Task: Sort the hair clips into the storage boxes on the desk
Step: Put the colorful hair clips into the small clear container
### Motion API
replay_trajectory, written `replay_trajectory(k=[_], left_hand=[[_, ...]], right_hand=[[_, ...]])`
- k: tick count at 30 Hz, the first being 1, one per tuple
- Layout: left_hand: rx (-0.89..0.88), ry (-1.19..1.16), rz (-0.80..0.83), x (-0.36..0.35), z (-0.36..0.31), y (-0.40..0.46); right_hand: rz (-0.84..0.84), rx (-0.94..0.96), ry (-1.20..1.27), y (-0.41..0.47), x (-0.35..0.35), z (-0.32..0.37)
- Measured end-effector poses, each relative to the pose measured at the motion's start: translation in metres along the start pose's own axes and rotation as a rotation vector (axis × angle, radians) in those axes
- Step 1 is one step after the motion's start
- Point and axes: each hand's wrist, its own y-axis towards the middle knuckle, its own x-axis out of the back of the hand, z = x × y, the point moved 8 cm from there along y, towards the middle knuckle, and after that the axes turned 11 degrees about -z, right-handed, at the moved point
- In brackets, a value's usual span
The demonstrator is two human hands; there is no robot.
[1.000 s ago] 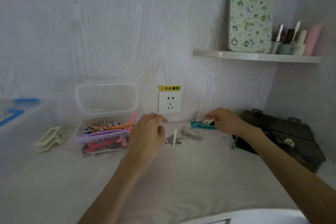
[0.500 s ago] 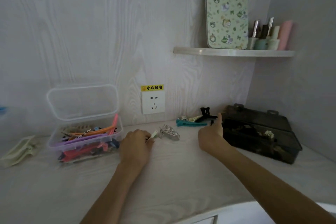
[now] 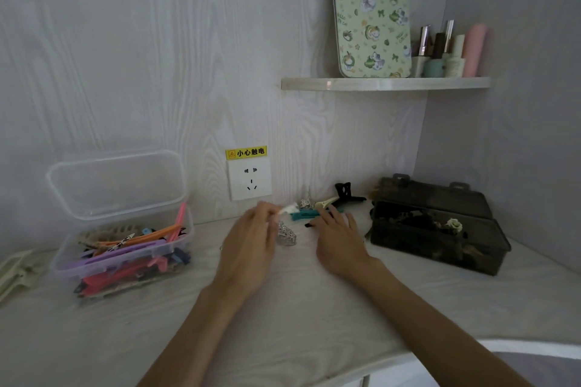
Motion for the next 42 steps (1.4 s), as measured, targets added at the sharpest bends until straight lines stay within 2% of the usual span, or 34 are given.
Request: replay_trajectory(k=[3, 5, 10, 12, 20, 26, 32, 35, 39, 42], left_hand=[[-0.145, 0.052, 0.176, -0.032, -0.017, -0.009], [-0.137, 0.116, 0.211, -0.041, -0.008, -0.012], [0.021, 0.308, 0.116, -0.02, 0.028, -0.004], [0.078, 0.336, 0.092, -0.015, 0.036, -0.002], [0.068, 0.306, -0.042, 0.0, 0.026, 0.003], [0.082, 0.179, -0.05, 0.001, 0.019, -0.002], [0.094, 0.099, -0.117, 0.027, 0.007, -0.003], [0.051, 0.118, -0.184, 0.055, 0.003, 0.0], [-0.007, 0.241, -0.387, 0.118, 0.019, -0.003], [0.083, 0.319, -0.436, 0.156, 0.061, -0.017]], right_hand=[[0.044, 0.009, 0.047, 0.009, -0.003, -0.002], [0.081, 0.0, 0.089, 0.016, -0.003, -0.007], [-0.134, 0.048, 0.134, 0.025, 0.008, -0.005], [-0.14, 0.081, 0.139, 0.025, 0.009, 0.001], [0.043, 0.01, 0.353, 0.02, 0.005, 0.006], [0.06, 0.039, 0.069, 0.01, 0.001, 0.023], [0.226, -0.03, 0.197, 0.007, -0.002, 0.02], [0.261, -0.03, 0.139, 0.004, -0.003, 0.02], [0.356, 0.017, 0.033, 0.002, -0.003, 0.033], [0.455, 0.05, 0.127, 0.004, -0.002, 0.045]])
